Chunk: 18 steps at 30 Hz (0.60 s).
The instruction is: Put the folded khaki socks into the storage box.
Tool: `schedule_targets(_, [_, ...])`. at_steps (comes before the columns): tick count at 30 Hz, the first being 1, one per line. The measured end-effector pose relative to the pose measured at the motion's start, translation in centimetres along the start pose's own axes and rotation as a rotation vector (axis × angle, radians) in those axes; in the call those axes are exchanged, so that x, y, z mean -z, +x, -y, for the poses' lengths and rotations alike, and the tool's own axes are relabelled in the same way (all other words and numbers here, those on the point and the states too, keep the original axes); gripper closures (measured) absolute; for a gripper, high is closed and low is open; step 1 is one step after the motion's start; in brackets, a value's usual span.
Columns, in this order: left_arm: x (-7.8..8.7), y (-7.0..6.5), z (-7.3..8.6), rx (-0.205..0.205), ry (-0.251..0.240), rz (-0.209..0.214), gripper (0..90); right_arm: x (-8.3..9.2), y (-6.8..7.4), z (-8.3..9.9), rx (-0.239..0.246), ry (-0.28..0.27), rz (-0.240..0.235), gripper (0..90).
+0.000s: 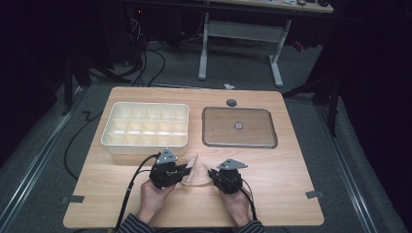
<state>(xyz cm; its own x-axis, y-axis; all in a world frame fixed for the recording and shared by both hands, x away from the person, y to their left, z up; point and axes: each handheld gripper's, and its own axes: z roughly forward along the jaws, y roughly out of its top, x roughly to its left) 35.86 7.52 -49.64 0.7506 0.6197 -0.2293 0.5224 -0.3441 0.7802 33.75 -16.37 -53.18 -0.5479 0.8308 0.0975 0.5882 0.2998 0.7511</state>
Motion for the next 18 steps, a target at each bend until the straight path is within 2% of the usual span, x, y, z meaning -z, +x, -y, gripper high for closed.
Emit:
schedule_targets(9, [-1.2,-0.1,0.2,0.004,0.029,-0.005,76.5,-0.1,0.0,0.0,-0.001,0.005,0.004,85.3])
schedule_targets(10, [-1.4,-0.2,0.2,0.027,0.025,0.004,77.2,-0.1,0.0,-0.1,0.001,0.005,0.005,85.3])
schedule_targets(13, [-1.8,-0.6,0.3,0.035,0.028,-0.004,79.3,-0.1,0.0,-0.1,0.003,0.008,0.004,85.2])
schedule_targets(16, [-2.0,-0.8,0.3,0.033,0.033,0.008,79.6,-0.1,0.0,-0.1,0.003,0.011,0.003,85.2])
schedule_targets(18, [-2.4,-0.8,0.4,0.051,0.033,0.027,78.7,-0.1,0.0,-0.1,0.002,0.012,0.003,85.2])
